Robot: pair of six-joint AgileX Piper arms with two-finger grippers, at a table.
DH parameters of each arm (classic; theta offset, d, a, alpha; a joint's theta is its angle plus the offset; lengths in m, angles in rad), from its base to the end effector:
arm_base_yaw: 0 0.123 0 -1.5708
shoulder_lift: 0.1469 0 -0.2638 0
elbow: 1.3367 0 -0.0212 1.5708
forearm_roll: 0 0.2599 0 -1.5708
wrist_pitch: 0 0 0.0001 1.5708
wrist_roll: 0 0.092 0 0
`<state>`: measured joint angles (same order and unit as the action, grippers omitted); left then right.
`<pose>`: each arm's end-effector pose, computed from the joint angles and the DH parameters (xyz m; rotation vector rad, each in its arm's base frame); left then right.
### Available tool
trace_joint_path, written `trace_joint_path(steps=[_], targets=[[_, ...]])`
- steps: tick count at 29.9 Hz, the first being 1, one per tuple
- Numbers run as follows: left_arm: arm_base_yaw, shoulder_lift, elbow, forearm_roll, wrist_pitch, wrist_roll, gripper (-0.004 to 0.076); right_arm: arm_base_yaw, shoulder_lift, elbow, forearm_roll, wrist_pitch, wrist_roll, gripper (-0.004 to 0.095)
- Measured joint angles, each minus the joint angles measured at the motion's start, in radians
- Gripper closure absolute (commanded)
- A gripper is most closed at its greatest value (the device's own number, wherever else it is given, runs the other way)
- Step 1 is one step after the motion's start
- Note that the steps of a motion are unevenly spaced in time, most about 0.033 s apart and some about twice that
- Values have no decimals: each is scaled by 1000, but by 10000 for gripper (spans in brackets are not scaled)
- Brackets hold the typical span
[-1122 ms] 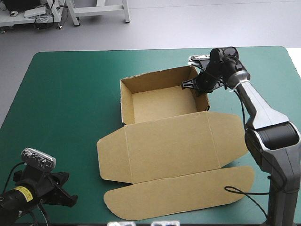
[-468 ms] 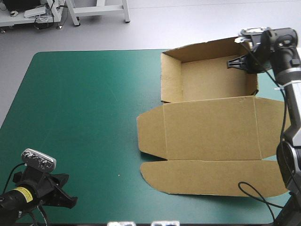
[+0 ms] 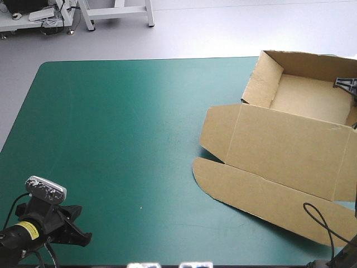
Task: Fold the box
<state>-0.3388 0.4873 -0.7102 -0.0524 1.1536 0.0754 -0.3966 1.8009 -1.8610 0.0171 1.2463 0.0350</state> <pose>0.0830 -0.0339 0.3101 0.4943 2.3702 -0.1882 0.3629 -0.1504 0.3454 0.5744 2.6105 -0.0925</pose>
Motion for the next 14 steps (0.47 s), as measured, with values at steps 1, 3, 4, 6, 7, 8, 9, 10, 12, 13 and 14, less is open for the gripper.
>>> trace_joint_path(steps=[1,3,4,6,7,8,9,10,12,13,14], targets=[[0,0,0,0,-3,0,733,-18,0,29,7,-2,-3,926],[0,0,0,0,-7,0,733,-54,0,89,32,-19,-25,926],[0,0,0,0,-10,0,733,-64,0,111,42,-36,-35,926],[0,0,0,0,-13,0,733,-78,2,161,61,-78,-61,926],[0,0,0,0,-13,0,733,-80,3,178,67,-94,-68,926],[0,0,0,0,-14,0,733,-80,7,197,72,-118,-74,926],[0,0,0,0,-14,0,733,-80,12,205,75,-129,-79,926],[0,0,0,0,-14,0,733,-80,19,213,78,-138,-83,926],[0,0,0,0,-15,0,733,-80,42,217,78,-150,-87,926],[0,0,0,0,-16,0,733,-81,55,217,78,-152,-89,926],[0,0,0,0,-16,0,733,-82,71,217,79,-153,-89,926]])
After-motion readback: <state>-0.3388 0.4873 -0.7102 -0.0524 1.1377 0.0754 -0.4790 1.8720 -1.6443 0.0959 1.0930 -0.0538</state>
